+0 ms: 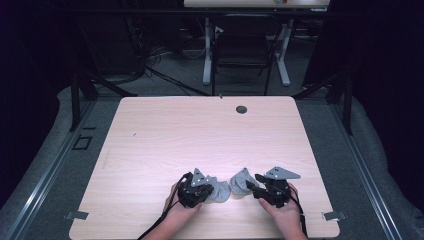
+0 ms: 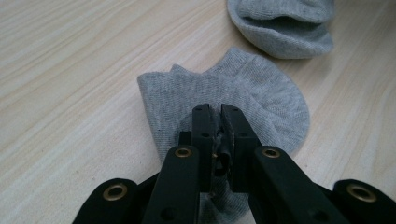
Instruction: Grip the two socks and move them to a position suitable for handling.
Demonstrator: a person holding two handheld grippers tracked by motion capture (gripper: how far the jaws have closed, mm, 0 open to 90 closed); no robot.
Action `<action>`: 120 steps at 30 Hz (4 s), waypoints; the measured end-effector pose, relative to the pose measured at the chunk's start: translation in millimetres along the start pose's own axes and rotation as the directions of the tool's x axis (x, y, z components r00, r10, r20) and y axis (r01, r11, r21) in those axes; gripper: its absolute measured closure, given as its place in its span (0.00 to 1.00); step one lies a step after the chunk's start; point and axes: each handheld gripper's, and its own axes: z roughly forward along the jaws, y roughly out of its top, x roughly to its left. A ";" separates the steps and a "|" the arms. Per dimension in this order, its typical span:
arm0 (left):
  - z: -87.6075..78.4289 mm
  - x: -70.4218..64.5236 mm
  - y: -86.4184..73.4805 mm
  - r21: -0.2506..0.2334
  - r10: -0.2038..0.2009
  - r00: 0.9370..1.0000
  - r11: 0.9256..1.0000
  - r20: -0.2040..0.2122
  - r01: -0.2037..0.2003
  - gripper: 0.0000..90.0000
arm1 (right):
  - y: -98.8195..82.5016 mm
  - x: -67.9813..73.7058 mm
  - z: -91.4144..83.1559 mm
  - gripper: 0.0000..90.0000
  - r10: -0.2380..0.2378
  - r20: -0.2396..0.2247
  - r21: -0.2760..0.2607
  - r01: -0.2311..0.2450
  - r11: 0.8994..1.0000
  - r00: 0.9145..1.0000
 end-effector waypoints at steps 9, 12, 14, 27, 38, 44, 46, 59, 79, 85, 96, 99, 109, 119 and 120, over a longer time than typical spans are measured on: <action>-8.1 2.4 -6.1 0.014 -0.001 1.000 1.000 -0.003 0.001 0.93 | -0.3 0.1 0.7 0.59 -0.002 0.000 0.003 0.002 1.000 1.000; -10.7 3.5 -7.7 0.021 0.000 1.000 1.000 -0.007 0.000 0.94 | -0.4 0.4 0.9 0.59 -0.002 0.001 0.004 0.002 1.000 1.000; -12.1 3.7 -9.1 0.020 -0.002 1.000 1.000 -0.010 0.003 0.93 | -0.6 0.8 1.1 0.59 -0.001 0.002 0.007 0.001 1.000 1.000; -25.9 -2.1 -21.7 0.029 -0.014 1.000 0.999 -0.019 0.015 0.93 | -1.2 2.2 2.9 0.59 -0.001 -0.003 0.007 0.001 1.000 1.000; -39.7 -9.0 -35.0 0.035 -0.041 0.999 0.999 -0.025 0.042 0.93 | 0.4 9.9 4.4 0.59 -0.084 0.034 0.020 0.084 0.996 0.996; -47.1 -10.0 -43.2 0.023 -0.103 0.995 0.994 -0.005 0.103 0.91 | 2.8 12.4 7.6 0.75 -0.137 0.039 0.068 0.134 0.989 0.990; -48.3 -10.4 -45.0 0.017 -0.126 0.992 0.992 0.004 0.125 0.89 | 5.4 11.3 10.1 0.79 -0.144 0.042 0.084 0.140 0.987 0.989; -49.3 -15.0 -45.8 0.023 -0.103 0.994 0.994 0.020 0.103 0.86 | 11.0 19.9 44.1 0.89 -0.146 -0.017 0.223 0.146 0.964 0.989; -46.8 -16.2 -46.8 0.006 -0.099 0.995 0.995 0.020 0.099 0.86 | 36.6 75.5 97.7 0.86 -0.095 -0.096 0.199 0.113 0.973 0.991; -46.7 -15.9 -47.1 0.003 -0.100 0.995 0.995 0.021 0.100 0.86 | 41.5 88.9 106.9 0.86 -0.120 -0.092 0.202 0.137 0.970 0.988; -46.6 -16.2 -47.0 0.004 -0.101 0.995 0.995 0.020 0.101 0.86 | 46.3 99.0 113.8 0.83 -0.113 -0.099 0.203 0.131 0.970 0.989; -46.7 -16.2 -47.2 0.002 -0.099 0.995 0.995 0.020 0.099 0.86 | 46.8 98.8 111.9 0.82 -0.118 -0.098 0.192 0.135 0.972 0.988; -46.8 -17.5 -46.7 0.005 -0.094 0.995 0.996 0.011 0.094 0.86 | 46.3 95.8 73.0 0.80 -0.130 -0.122 0.131 0.145 0.981 0.984; -55.3 -14.4 -43.8 -0.025 -0.104 0.994 0.994 0.034 0.105 0.81 | 28.4 88.4 22.6 0.78 -0.134 -0.155 0.105 0.151 0.983 0.979; -57.0 -14.7 -43.3 -0.033 -0.111 0.993 0.993 0.037 0.112 0.81 | 26.1 88.0 19.5 0.78 -0.146 -0.149 0.104 0.162 0.981 0.978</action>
